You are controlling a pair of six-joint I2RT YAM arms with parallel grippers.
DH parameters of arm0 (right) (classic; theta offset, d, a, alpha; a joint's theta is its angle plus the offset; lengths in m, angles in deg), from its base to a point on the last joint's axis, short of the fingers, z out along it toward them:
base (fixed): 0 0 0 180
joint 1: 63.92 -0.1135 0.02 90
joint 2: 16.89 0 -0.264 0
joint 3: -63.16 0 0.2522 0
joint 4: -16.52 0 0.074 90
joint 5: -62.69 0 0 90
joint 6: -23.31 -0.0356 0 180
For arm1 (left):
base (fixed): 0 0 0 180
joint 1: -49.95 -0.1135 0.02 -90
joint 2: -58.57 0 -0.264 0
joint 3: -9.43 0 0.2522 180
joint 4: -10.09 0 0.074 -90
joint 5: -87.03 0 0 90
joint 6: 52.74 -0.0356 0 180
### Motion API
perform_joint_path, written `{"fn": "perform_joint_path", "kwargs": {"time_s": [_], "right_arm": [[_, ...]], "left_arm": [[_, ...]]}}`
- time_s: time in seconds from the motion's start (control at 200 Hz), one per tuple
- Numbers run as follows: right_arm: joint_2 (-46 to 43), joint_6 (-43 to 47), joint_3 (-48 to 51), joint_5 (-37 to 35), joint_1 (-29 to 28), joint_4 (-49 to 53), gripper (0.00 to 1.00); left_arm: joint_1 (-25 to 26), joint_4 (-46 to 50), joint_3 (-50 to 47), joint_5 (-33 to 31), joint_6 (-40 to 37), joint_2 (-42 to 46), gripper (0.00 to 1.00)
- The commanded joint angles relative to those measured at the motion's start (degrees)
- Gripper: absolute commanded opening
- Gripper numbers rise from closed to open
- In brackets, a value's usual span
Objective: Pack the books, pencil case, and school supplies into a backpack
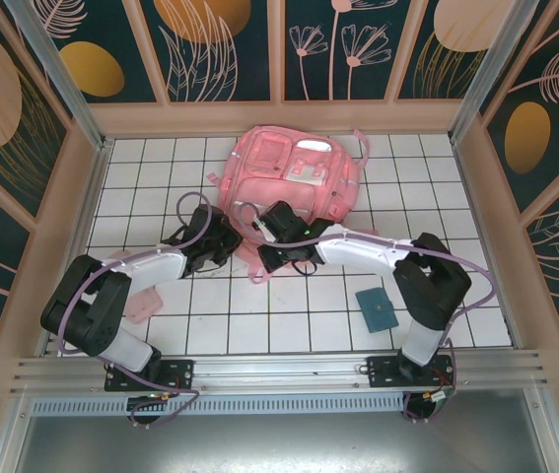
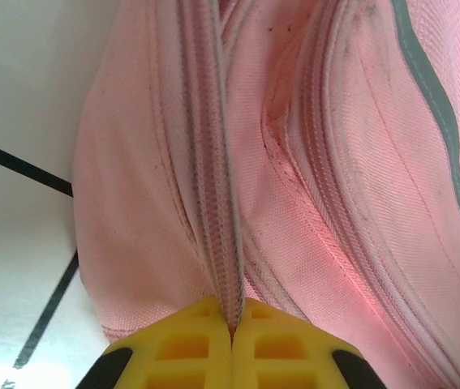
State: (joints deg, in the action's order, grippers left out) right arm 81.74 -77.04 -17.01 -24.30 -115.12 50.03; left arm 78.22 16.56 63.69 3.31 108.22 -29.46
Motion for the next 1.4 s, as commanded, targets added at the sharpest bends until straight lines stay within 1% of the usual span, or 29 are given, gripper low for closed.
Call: {"fn": "perform_joint_path", "kwargs": {"time_s": [0.0, 0.09, 0.265, 0.52, 0.621, 0.656, 0.696, 0.731, 0.761, 0.811, 0.846, 0.896, 0.961, 1.021, 1.086, 1.181, 1.206, 1.271, 1.396], "right_arm": [[-7.89, 0.35, 2.96, -8.72, 2.91, 7.94, 0.00], [-11.37, -0.99, 4.96, -10.22, 4.88, 10.24, 0.00], [-15.91, -3.77, 6.47, -12.37, 7.67, 13.99, 0.00], [-16.35, -7.66, 5.20, -17.24, 10.47, 16.39, 0.00], [-16.73, -6.81, 5.39, -14.30, 10.84, 15.40, 0.00], [-16.99, -6.71, 5.73, -11.86, 11.15, 14.58, 0.00], [-17.68, -6.55, 6.53, -7.49, 11.82, 12.89, 0.00], [-18.39, -7.00, 7.29, -4.31, 12.57, 11.12, 0.06], [-18.96, -7.90, 7.80, -1.38, 13.29, 9.76, 0.15], [-19.90, -9.75, 8.43, 1.59, 14.58, 7.51, 0.31], [-20.49, -11.66, 8.78, 2.80, 15.62, 5.95, 0.40], [-21.22, -15.49, 9.30, 4.69, 17.31, 3.70, 0.49], [-21.55, -21.74, 9.94, 7.69, 19.48, 1.06, 0.56], [-21.26, -27.81, 10.56, 10.82, 22.75, -0.62, 0.57], [-20.56, -34.09, 11.23, 13.96, 24.71, -1.92, 0.55], [-20.56, -42.06, 13.73, 17.43, 25.47, -5.92, 0.55], [-20.58, -44.15, 14.22, 17.88, 25.62, -6.67, 0.55], [-20.20, -48.22, 14.56, 18.24, 25.86, -7.22, 0.55], [-18.33, -52.27, 14.44, 19.61, 26.45, -8.69, 0.55]], "left_arm": [[-0.85, 5.77, -0.02, -6.76, -2.77, 0.19, 0.00], [-0.85, 6.01, 0.37, -8.23, -2.82, 0.89, 0.00], [-0.85, 6.06, 1.67, -9.08, -3.10, 0.83, 0.00], [-0.85, 5.40, 2.76, -8.77, -3.17, 1.14, 0.00], [-0.85, 4.33, 2.74, -7.51, -3.92, 1.62, 0.00], [-0.87, 4.30, 2.83, -7.17, -4.28, 1.86, 0.00], [-0.84, 4.05, 2.97, -6.64, -5.07, 2.11, 0.00], [-0.85, 4.38, 3.35, -6.01, -6.18, 2.22, 0.00], [-0.86, 5.28, 3.95, -5.83, -7.48, 2.40, 0.07], [-0.85, 6.79, 4.80, -5.37, -9.56, 2.96, 0.26], [-0.92, 7.97, 5.40, -5.24, -11.40, 3.52, 0.35], [-0.76, 10.20, 6.37, -5.24, -14.84, 4.36, 0.43], [-0.61, 13.49, 8.01, -5.37, -20.02, 5.48, 0.48], [0.04, 15.52, 9.53, -4.32, -26.17, 6.32, 0.52], [1.56, 18.43, 11.67, -3.89, -32.32, 6.73, 0.54], [4.76, 22.29, 14.94, -3.83, -40.73, 5.54, 0.59], [5.80, 23.56, 17.23, -3.74, -42.97, 4.83, 0.61], [8.06, 26.17, 20.19, -4.54, -48.46, 2.82, 0.61], [11.29, 29.76, 23.85, -4.20, -58.11, -0.96, 0.60]]}}
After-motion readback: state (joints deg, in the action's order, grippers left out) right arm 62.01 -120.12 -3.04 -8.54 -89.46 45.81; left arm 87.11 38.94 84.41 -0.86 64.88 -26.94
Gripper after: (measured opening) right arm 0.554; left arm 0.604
